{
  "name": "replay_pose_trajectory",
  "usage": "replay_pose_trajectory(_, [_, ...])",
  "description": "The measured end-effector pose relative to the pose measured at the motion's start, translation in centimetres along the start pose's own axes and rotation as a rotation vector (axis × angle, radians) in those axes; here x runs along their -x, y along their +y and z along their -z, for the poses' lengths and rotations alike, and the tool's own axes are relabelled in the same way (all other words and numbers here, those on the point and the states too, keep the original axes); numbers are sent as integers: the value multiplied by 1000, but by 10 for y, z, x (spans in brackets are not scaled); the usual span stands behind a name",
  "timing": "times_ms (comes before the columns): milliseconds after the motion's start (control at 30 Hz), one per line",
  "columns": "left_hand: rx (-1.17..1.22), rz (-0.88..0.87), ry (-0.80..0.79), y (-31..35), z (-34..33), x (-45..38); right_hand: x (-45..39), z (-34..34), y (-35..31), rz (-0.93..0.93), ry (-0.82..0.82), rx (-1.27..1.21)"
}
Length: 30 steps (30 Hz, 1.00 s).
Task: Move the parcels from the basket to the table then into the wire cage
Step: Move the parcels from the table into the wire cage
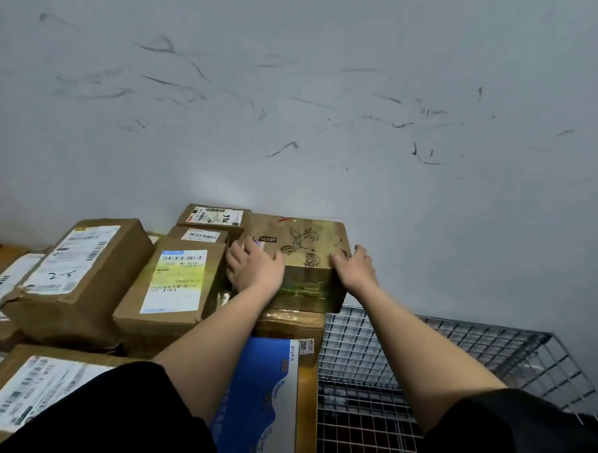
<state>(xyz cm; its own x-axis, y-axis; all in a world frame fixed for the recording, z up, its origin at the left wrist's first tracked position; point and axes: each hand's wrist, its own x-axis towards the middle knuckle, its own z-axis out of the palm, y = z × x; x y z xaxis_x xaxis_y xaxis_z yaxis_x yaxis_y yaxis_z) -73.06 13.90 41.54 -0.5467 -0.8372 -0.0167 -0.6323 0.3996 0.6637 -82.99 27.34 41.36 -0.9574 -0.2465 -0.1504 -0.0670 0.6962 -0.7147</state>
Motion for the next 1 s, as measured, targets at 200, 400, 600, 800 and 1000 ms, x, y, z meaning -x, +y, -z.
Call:
replay_pose_trajectory(200, [-82, 5, 52, 4, -8, -3, -15, -12, 8, -94, -66, -299])
replay_pose_trajectory(400, [-92, -15, 117, 13, -12, 1, -18, -11, 15, -124, -2, -343])
replay_pose_trajectory(600, [-20, -107, 182, 51, -9, 14, -17, 17, 21, -130, 159, -495])
replay_pose_trajectory(800, [82, -257, 241, 94, -19, 41, -14, 71, 45, -137, 4, -941])
replay_pose_trajectory(1000, [186, -247, 226, 139, -54, 83, -18, 126, 105, -21, -151, -1047])
